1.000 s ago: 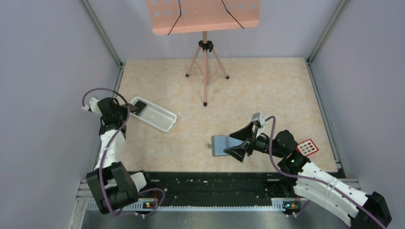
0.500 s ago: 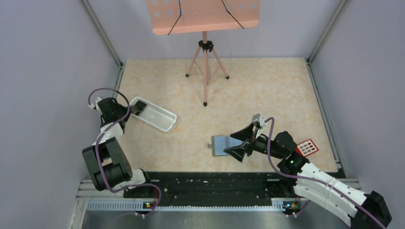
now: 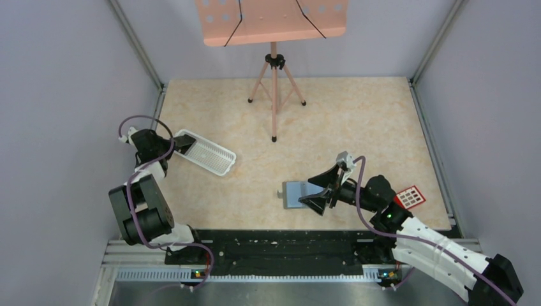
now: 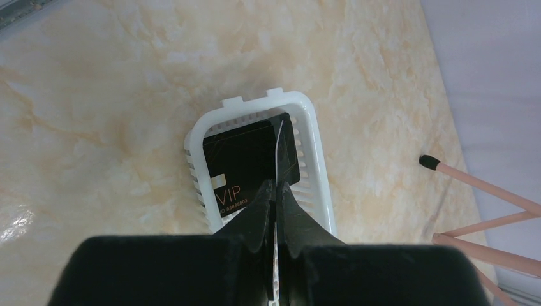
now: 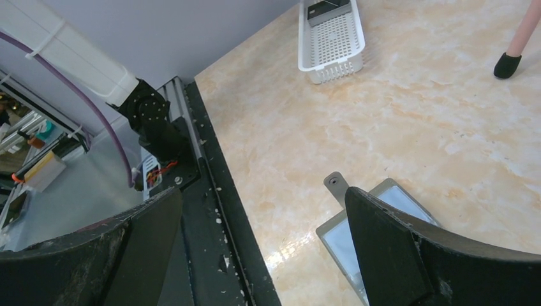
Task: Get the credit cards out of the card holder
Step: Place the credit card in the storage box.
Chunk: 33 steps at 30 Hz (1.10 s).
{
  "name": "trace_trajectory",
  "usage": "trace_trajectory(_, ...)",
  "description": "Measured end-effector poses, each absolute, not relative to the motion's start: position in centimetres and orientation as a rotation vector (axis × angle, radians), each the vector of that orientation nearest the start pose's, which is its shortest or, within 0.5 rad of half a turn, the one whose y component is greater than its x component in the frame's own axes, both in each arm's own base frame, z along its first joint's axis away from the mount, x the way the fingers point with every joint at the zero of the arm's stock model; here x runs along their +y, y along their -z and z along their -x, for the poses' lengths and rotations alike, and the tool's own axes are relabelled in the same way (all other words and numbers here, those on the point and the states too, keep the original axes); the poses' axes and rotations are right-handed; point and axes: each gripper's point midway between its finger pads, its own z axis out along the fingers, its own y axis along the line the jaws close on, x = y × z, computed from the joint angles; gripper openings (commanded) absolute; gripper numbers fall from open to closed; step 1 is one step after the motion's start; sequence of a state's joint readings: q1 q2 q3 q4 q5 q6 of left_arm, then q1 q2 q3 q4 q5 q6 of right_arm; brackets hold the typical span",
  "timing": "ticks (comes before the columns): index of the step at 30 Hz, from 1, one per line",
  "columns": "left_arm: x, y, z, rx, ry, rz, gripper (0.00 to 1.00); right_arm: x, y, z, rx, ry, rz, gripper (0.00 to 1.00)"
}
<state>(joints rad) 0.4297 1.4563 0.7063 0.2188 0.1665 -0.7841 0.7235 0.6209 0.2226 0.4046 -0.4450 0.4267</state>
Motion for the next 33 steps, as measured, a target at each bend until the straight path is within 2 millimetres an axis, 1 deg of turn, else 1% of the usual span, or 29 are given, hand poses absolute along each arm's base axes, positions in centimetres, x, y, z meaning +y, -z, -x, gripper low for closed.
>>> trace_trajectory(9,12.0,-10.0,-39.1,1.796,0.354,1.131,0.0,25.3,-19.0,-15.0,1.594,-1.223,0.617,0.98)
trace_trajectory(14,12.1,-9.6,-39.2,1.801,0.354,1.135,0.11,25.3,-19.0,-15.1,1.595,-1.222,0.616,0.98)
trace_trajectory(17,12.1,-9.2,-39.2,1.809,0.354,1.144,0.16,25.3,-19.0,-15.1,1.595,-1.221,0.615,0.98)
trace_trajectory(23,12.1,-8.9,-39.0,1.817,0.349,1.154,0.24,25.3,-19.0,-15.2,1.593,-1.211,0.614,0.98)
trace_trajectory(27,12.2,-8.6,-38.8,1.822,0.334,1.172,0.28,25.2,-19.0,-15.3,1.593,-1.208,0.611,0.98)
trace_trajectory(33,12.6,-8.5,-38.7,1.817,0.313,1.184,0.28,25.2,-18.8,-15.5,1.6,-1.199,0.607,0.98)
